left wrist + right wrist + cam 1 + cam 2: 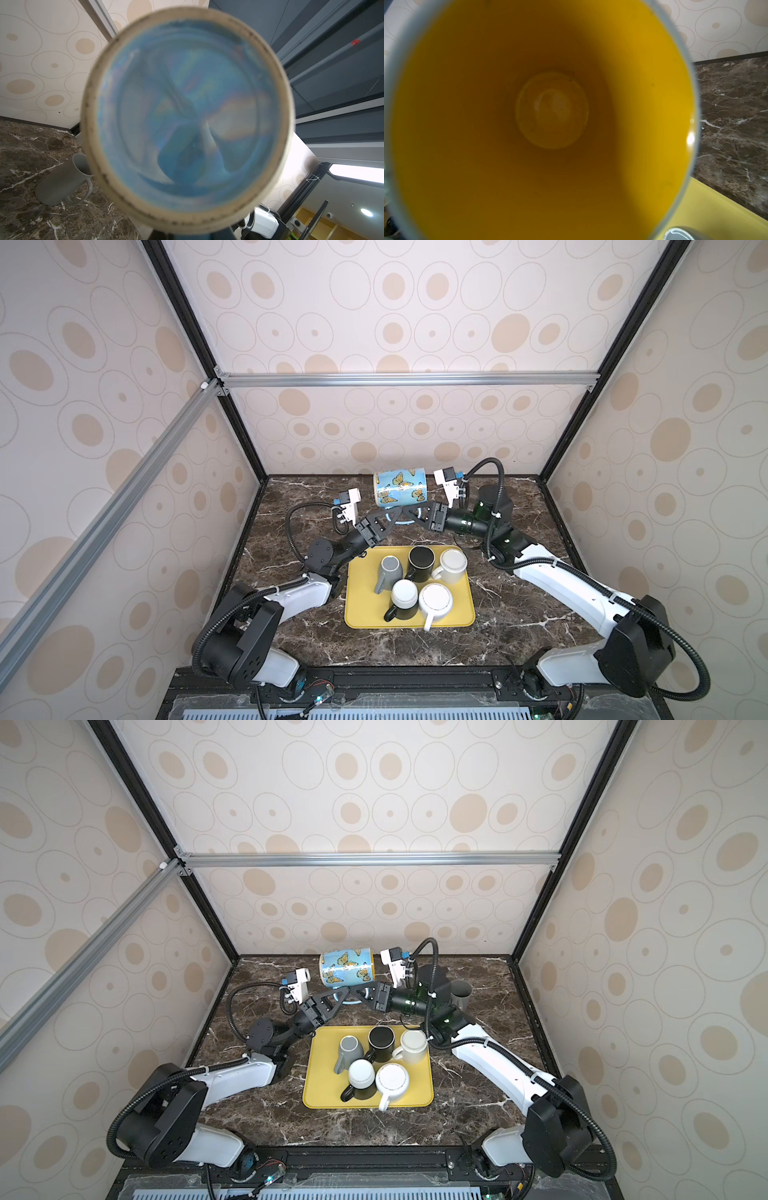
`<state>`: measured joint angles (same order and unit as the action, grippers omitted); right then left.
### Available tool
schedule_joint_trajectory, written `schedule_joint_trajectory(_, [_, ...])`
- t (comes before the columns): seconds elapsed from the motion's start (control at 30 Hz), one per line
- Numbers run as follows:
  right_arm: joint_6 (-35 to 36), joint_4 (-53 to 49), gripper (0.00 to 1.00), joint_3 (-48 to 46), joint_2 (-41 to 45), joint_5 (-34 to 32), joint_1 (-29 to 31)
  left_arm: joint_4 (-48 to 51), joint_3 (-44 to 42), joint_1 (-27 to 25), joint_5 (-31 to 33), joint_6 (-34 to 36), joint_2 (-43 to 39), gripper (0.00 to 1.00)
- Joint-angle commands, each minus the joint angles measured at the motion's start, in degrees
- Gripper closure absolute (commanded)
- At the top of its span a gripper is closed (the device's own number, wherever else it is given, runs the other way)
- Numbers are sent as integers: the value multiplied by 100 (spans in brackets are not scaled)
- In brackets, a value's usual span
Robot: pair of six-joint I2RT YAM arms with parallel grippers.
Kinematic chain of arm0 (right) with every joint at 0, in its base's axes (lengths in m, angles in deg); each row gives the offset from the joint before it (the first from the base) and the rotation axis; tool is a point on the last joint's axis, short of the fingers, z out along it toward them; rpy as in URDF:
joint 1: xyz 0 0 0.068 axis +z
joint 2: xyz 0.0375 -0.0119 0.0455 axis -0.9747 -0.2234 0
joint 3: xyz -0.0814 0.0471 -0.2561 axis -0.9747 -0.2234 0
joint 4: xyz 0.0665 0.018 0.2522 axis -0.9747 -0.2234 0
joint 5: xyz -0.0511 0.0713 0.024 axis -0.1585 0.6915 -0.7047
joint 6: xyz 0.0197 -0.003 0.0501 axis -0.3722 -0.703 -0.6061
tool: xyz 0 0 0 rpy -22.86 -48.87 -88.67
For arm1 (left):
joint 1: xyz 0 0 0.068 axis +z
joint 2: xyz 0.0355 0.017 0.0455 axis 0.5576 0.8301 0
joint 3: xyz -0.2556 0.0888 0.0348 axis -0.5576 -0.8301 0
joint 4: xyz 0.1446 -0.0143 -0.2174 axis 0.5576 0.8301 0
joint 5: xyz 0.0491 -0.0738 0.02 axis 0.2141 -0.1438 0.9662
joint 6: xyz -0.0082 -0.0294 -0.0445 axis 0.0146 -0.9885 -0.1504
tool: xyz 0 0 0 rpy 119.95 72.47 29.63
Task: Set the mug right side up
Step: 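Open the left gripper and carry the blue mug away with the right gripper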
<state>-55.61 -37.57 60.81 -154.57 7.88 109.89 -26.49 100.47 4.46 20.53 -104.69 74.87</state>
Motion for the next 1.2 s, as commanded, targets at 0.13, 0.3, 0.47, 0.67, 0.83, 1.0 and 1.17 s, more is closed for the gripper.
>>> schedule_joint_trajectory(0.13, [-108,306,96,-53,170,-53,25,-749,352,-150,-180,360,-309,100])
schedule_joint_trajectory(0.3, [-28,208,100,-56,236,-200,29,-160,382,-177,-177,632,-358,64])
schedule_joint_trajectory(0.47, [211,-104,100,-38,491,-636,31,2540,495,-172,439,2019,-1056,0])
schedule_joint_trajectory(0.67, [495,-688,100,172,599,-1096,2,5707,721,-161,2568,3580,-1934,0])
schedule_joint_trajectory(0.83, [585,-953,100,223,572,-1515,-53,6800,949,-140,3329,4125,-2243,0])
schedule_joint_trajectory(1.0, [1254,-2241,100,803,487,-2344,-54,7583,1167,-136,3316,4606,-2157,0])
schedule_joint_trajectory(1.17, [2216,-2919,100,1001,583,-3939,-53,7647,958,-134,3691,4761,-2304,0])
